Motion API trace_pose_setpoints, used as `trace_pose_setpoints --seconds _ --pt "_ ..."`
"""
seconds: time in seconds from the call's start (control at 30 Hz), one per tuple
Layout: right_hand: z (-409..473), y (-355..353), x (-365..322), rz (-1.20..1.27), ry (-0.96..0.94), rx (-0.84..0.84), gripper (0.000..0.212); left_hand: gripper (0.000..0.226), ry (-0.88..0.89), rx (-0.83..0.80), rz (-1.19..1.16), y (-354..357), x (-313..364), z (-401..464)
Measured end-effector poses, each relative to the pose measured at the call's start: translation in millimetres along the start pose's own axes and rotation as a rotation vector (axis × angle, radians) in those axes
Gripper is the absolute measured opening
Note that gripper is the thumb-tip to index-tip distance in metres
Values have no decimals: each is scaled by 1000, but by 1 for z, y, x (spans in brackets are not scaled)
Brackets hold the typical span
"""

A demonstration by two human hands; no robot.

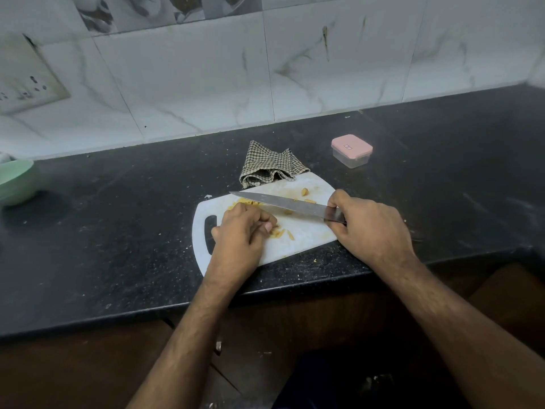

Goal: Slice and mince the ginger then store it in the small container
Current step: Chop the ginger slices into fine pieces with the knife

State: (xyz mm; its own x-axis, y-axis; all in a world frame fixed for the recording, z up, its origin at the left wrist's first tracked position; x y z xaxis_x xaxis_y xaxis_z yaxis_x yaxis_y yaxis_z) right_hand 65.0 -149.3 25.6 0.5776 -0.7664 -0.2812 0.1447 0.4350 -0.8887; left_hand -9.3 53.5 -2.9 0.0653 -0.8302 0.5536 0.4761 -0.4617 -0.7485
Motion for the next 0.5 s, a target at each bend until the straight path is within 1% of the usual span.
trace_pose_setpoints --seconds 0.03,0.1,0.2,0.3,0.5 --pt "0 0 0 3 1 -1 15 11 9 -5 -37 -1 0 0" --pt "0 0 0 2 -1 0 15 12 5 -35 -74 0 1 0" --pt "0 -1 1 -7 0 3 15 15 -48 -66 -45 1 -1 1" --pt "0 -1 0 -10 2 -1 14 12 -61 -56 -32 0 0 0" --pt "0 0 1 -13 4 -3 16 16 -18 -35 -65 0 2 -1"
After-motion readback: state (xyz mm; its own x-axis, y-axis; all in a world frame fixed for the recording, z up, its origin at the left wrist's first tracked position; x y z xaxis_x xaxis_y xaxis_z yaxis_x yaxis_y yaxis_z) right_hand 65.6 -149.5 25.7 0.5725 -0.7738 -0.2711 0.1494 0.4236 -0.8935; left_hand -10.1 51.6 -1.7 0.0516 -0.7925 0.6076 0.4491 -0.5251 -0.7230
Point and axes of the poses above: each hand's wrist, its own z-axis towards the middle knuckle, its own y-axis out of the palm, x = y × z, the point moved 10 cm from there along z, towards the middle knuckle, and after that the axes turned 9 degrees about z, right-handed, at the moved point
